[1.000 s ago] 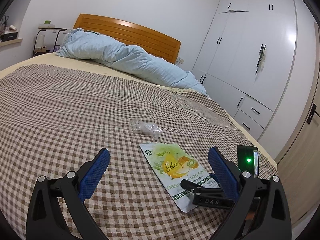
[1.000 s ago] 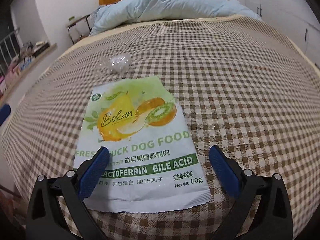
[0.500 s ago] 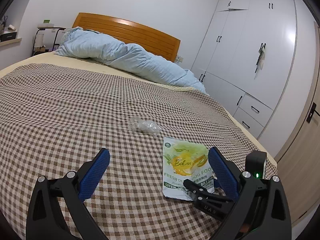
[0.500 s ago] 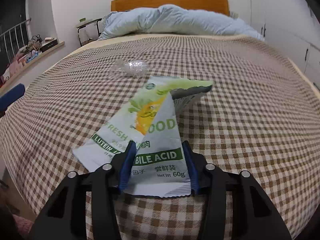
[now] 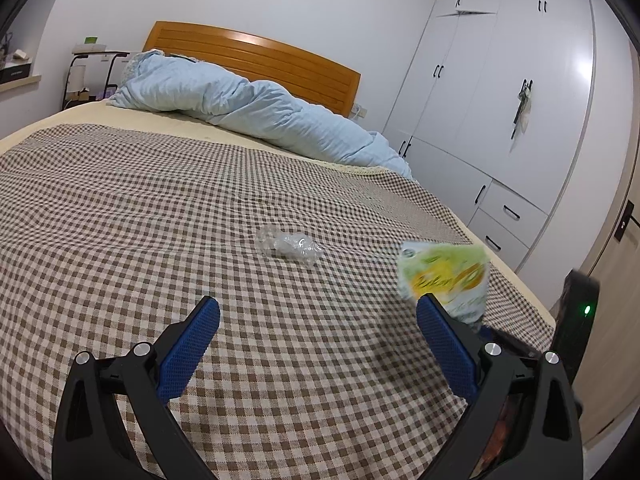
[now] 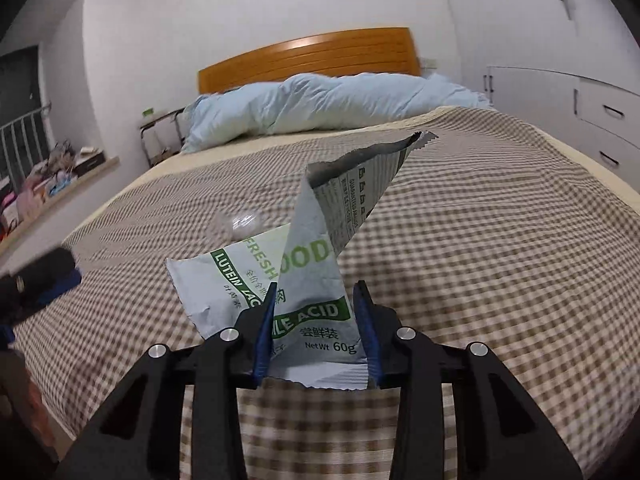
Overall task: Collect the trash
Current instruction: 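Lift the sachet with the right gripper while the left approaches the clear wrapper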
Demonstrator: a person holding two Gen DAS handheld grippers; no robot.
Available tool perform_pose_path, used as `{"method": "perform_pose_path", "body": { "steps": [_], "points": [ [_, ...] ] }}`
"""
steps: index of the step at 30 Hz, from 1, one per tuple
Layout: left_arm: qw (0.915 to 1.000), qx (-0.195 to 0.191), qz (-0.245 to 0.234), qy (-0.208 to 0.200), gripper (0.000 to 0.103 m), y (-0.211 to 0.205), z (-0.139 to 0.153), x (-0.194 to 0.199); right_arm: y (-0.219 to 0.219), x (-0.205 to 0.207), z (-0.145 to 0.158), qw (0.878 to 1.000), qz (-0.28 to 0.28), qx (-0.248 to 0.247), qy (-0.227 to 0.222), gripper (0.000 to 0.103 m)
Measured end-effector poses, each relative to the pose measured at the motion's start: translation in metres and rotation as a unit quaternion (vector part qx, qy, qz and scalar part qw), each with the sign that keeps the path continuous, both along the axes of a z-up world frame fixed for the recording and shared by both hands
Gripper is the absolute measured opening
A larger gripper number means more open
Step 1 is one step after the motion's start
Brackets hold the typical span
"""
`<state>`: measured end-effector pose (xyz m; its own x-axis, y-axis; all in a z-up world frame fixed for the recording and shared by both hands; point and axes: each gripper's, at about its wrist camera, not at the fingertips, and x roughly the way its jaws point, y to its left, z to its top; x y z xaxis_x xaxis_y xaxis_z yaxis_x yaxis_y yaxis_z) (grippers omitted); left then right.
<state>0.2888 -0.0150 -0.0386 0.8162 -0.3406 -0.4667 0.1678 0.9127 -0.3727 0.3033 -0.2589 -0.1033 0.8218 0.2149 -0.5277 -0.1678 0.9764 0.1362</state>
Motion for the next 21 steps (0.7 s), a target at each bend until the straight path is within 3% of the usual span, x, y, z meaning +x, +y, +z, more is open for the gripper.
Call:
{"method": "perform_pose_path", "body": {
  "steps": [12, 17, 21],
  "points": [
    [0.9994, 0.019, -0.024, 0.016, 0.096, -0.020, 0.002, 0.018, -0.060, -0.009, 0.026, 0.997, -0.069, 0.034, -0.030, 0.037],
    [0.9977, 0.031, -0.046, 0.039, 0.096, -0.025, 0.007, 0.056, -0.089, -0.016, 0.043, 0.992, -0.110, 0.039, -0.054, 0.037],
    [0.9937, 0.074, -0.044, 0.071, 0.096, -0.032, 0.002, 0.101, -0.111, -0.021, 0.048, 0.987, -0.139, 0.042, -0.062, 0.037]
  ]
}}
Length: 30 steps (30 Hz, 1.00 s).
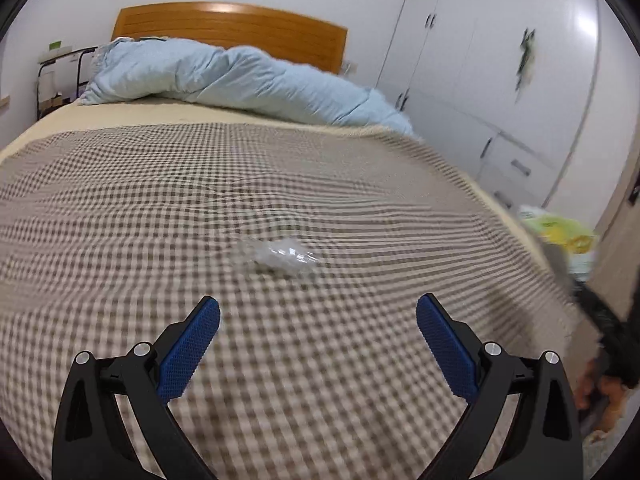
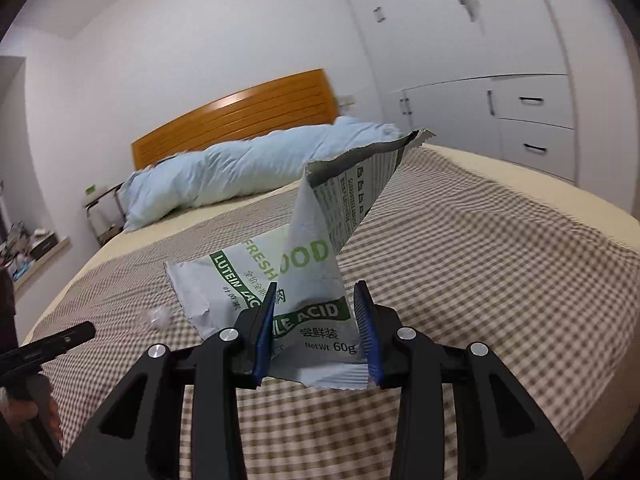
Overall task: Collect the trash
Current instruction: 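Lift the sachet with the right gripper while the left approaches the clear wrapper, then close the left gripper on the crumpled clear plastic wrapper and lift it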
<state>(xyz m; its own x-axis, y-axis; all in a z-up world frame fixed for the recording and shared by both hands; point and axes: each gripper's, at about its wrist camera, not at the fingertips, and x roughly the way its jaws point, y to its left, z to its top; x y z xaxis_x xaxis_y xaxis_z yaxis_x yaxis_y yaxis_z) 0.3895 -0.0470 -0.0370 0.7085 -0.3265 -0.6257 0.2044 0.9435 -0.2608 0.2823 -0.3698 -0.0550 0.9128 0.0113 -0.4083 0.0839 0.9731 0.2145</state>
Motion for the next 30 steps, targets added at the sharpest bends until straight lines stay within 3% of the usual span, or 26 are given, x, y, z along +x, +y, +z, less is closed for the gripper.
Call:
{"method": "perform_pose_path", "body": {
  "steps": [4, 7, 13, 17, 21, 24, 27, 30],
  "points": [
    [0.9993, 0.028, 0.005, 0.023, 0.095, -0.003, -0.004, 0.039, -0.019, -0.002, 0.002, 1.000, -0.025, 0.005, -0.003, 0.037],
    [0.9983, 0.021, -0.011, 0.052, 0.095, -0.008, -0.011, 0.066, -0.031, -0.004, 0.007, 0.999, -0.039, 0.014, -0.008, 0.037],
    [0.9914, 0.074, -0.011, 0.107, 0.095, -0.026, -0.035, 0.110, -0.043, -0.002, 0.010, 0.998, -0.057, 0.014, -0.009, 0.037],
    [0.9865, 0.082, -0.006, 0.142, 0.086, -0.027, -0.050, 0.132, -0.050, -0.006, 0.014, 0.997, -0.074, 0.002, -0.015, 0.037],
    [0.9846, 0.050, -0.006, 0.167, 0.055, -0.020, -0.064, 0.145, -0.055, -0.010, 0.015, 0.996, -0.088, -0.007, -0.015, 0.037],
    [0.9863, 0.022, -0.003, 0.163, 0.038, -0.016, -0.069, 0.144, -0.058, -0.016, 0.016, 0.995, -0.094, -0.010, -0.018, 0.037],
    [0.9878, 0.006, -0.002, 0.156, 0.023, -0.015, -0.064, 0.137, -0.060, -0.019, 0.017, 0.995, -0.096, -0.010, -0.019, 0.037],
    [0.9898, 0.012, -0.002, 0.142, 0.018, -0.014, -0.059, 0.125, -0.060, -0.021, 0.017, 0.996, -0.092, -0.010, -0.020, 0.037]
  ]
}}
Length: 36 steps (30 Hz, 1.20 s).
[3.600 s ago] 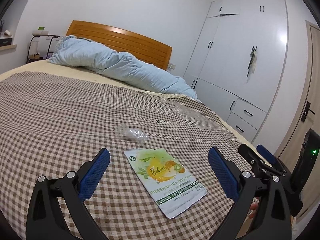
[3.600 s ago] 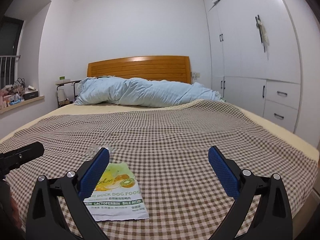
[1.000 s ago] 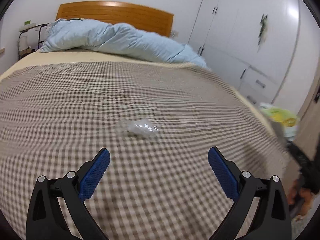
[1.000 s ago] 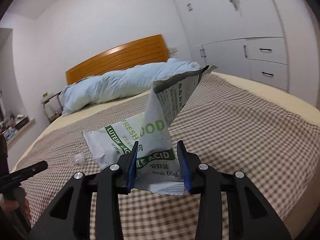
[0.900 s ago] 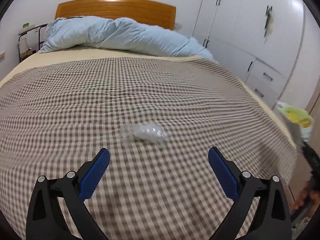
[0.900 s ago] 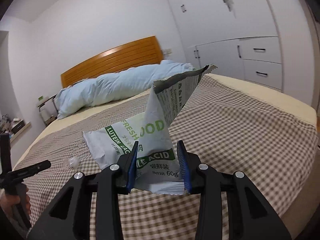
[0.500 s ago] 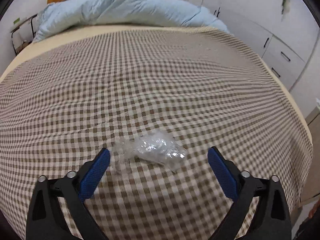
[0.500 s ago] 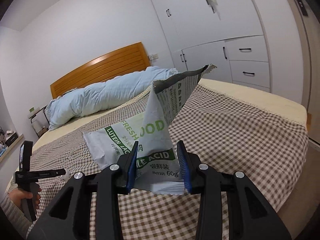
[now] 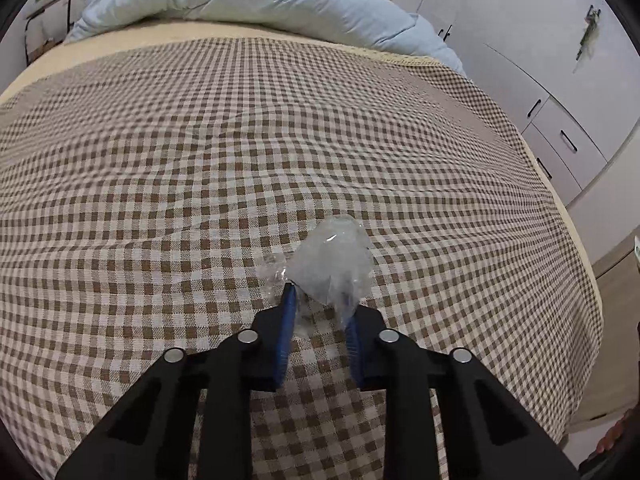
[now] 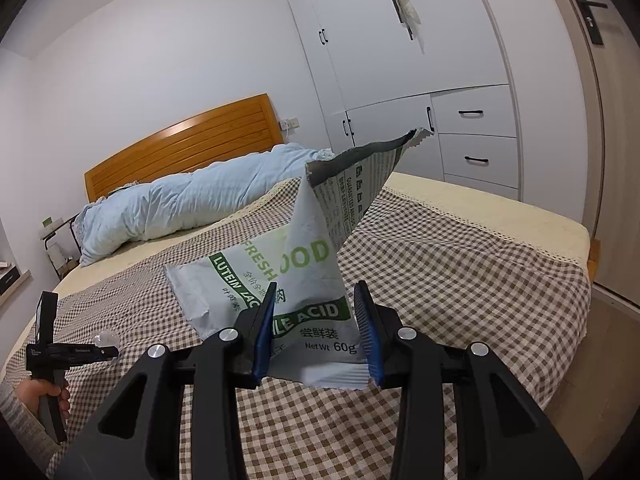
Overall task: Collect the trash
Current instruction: 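Close the left gripper on the crumpled clear plastic wrapper and lift it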
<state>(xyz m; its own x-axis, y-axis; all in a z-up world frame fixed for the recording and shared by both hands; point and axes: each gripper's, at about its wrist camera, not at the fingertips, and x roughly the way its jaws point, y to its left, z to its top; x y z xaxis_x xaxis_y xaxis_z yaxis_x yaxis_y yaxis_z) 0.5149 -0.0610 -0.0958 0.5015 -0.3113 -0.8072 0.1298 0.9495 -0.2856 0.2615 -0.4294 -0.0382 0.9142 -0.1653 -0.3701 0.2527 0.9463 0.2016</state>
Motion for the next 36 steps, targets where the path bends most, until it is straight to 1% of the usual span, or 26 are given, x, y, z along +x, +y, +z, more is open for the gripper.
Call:
{"method": "perform_pose_path", "body": {
  "steps": [1, 3, 5, 7, 11, 16, 19, 22, 30, 33, 36],
  "points": [
    [1.0000, 0.003, 0.000, -0.005, 0.017, -0.002, 0.000, -0.001, 0.000, 0.000, 0.001, 1.000, 0.002, 0.000, 0.000, 0.037],
    [0.9998, 0.003, 0.000, -0.017, 0.017, -0.002, 0.007, -0.014, 0.001, 0.000, 0.001, 1.000, 0.005, -0.001, -0.001, 0.037],
    [0.9998, -0.002, -0.005, -0.020, 0.017, -0.003, 0.012, -0.021, 0.002, 0.000, 0.002, 1.000, 0.007, -0.003, -0.003, 0.037],
    [0.9996, 0.008, -0.016, -0.023, 0.017, -0.008, 0.019, -0.029, 0.004, -0.001, 0.002, 1.000, 0.010, -0.004, -0.005, 0.037],
    [0.9989, 0.014, -0.026, -0.036, 0.017, -0.016, 0.032, -0.044, 0.004, -0.001, 0.001, 1.000, 0.017, 0.002, -0.006, 0.037],
    [0.9964, 0.011, -0.033, -0.077, 0.017, -0.025, 0.065, -0.077, 0.012, -0.003, 0.002, 0.999, 0.033, 0.009, -0.008, 0.037],
    [0.9945, 0.004, -0.036, -0.099, 0.017, -0.031, 0.087, -0.102, 0.017, -0.009, 0.003, 0.999, 0.043, 0.010, -0.012, 0.037],
    [0.9929, 0.003, -0.046, -0.110, 0.017, -0.035, 0.102, -0.125, 0.022, -0.017, 0.005, 0.998, 0.055, 0.008, -0.015, 0.037],
    [0.9894, 0.011, -0.050, -0.136, 0.017, -0.042, 0.136, -0.180, 0.035, -0.053, 0.018, 0.996, 0.080, -0.004, -0.032, 0.037],
    [0.9896, 0.001, -0.048, -0.136, 0.017, -0.041, 0.146, -0.201, 0.040, -0.069, 0.022, 0.995, 0.087, -0.010, -0.039, 0.037],
    [0.9884, 0.000, -0.050, -0.144, 0.017, -0.042, 0.154, -0.224, 0.046, -0.091, 0.022, 0.994, 0.097, -0.019, -0.042, 0.037]
  ]
}}
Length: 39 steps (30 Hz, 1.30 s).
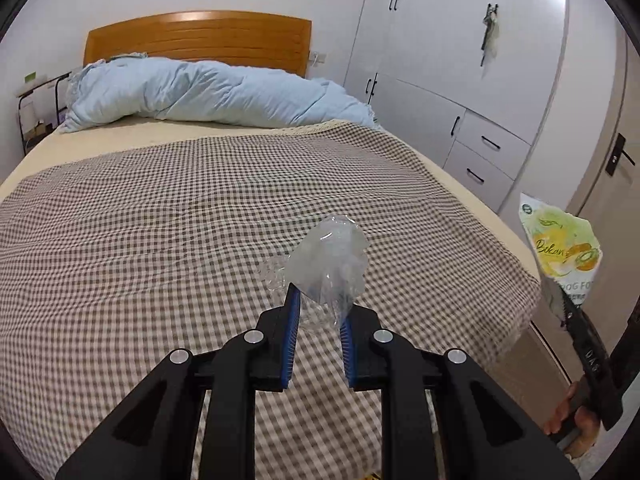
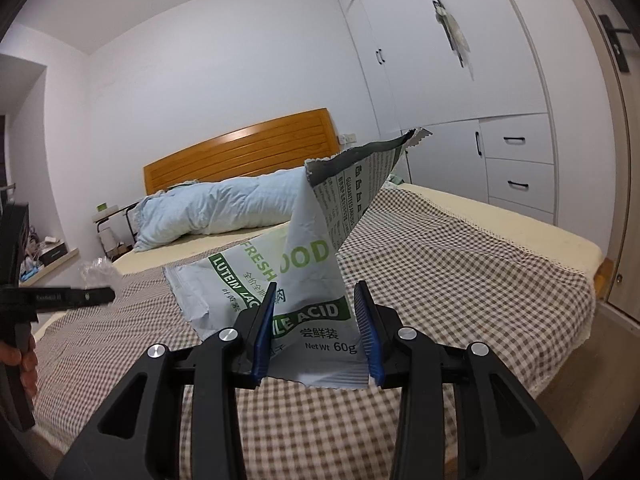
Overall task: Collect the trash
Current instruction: 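Close the left gripper on the crumpled clear plastic wrapper and lift it, then carry the clear wrapper and the dog food sachet down to the trash bag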
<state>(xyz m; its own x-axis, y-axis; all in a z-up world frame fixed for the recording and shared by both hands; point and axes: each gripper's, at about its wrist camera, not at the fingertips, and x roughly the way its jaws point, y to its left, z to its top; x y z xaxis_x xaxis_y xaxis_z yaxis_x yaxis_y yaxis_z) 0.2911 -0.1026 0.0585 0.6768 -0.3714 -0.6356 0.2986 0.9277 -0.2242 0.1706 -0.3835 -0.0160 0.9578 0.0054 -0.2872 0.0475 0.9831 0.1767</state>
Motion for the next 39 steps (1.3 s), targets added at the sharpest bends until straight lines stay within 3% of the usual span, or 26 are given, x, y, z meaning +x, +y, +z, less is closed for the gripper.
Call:
{"method": "perform_pose_path", "body": {
  "steps": [9, 23, 32, 39],
  "points": [
    [0.9994, -0.019, -0.011, -0.026, 0.017, 0.009, 0.016, -0.061, 0.020, -0.053, -0.008, 1.000, 0.024, -0.018, 0.001, 0.037],
    [0.9974, -0.039, -0.028, -0.053, 0.017, 0.027, 0.013, -0.153, 0.054, -0.126, -0.009, 0.996, 0.061, -0.060, -0.006, 0.037],
    [0.9947, -0.070, -0.040, -0.064, 0.017, 0.034, -0.001, -0.206, 0.060, -0.158, -0.019, 0.995, 0.084, -0.060, 0.000, 0.038],
    [0.9939, -0.083, -0.042, -0.060, 0.017, 0.037, -0.029, -0.234, 0.063, -0.178, -0.042, 0.993, 0.097, -0.063, 0.025, 0.038]
  ]
}}
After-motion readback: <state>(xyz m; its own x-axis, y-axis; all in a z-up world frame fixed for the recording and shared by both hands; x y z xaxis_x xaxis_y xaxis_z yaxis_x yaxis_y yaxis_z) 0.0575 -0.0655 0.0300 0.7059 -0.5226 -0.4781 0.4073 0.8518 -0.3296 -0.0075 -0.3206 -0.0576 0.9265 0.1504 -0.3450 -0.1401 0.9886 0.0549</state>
